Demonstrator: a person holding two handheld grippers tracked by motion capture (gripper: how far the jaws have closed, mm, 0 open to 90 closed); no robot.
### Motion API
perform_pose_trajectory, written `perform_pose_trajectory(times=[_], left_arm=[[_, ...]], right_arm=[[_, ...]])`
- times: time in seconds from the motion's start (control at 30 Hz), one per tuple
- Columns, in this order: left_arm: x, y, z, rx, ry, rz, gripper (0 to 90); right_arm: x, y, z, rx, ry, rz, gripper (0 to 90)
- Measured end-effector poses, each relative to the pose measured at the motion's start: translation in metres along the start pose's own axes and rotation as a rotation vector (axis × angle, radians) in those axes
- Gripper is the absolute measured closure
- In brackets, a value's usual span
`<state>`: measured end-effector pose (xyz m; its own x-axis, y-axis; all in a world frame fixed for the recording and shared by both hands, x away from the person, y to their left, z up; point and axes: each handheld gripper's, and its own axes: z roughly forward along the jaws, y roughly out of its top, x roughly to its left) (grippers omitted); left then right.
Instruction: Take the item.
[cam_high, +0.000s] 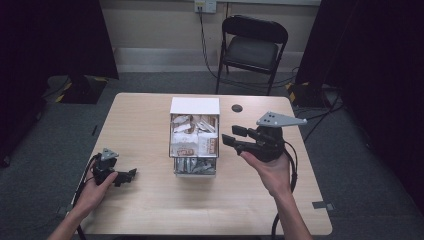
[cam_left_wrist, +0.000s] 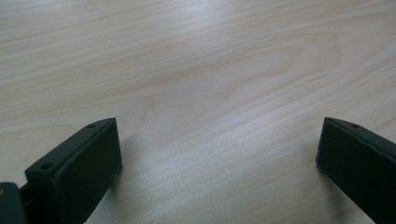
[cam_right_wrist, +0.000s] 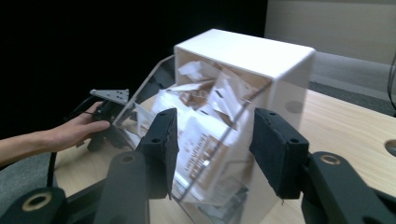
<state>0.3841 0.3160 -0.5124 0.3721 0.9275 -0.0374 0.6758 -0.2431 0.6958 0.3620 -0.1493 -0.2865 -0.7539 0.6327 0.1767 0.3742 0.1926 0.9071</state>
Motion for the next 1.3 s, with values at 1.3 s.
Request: perform_pose_trajectory(times=[1.3], left_arm=[[0.0, 0.0, 0.0, 0.0, 0.0, -0.001, 0.0]], right_arm=[[0.031, 0.001, 0.094, 0.145, 0.17, -0.091, 63.1]])
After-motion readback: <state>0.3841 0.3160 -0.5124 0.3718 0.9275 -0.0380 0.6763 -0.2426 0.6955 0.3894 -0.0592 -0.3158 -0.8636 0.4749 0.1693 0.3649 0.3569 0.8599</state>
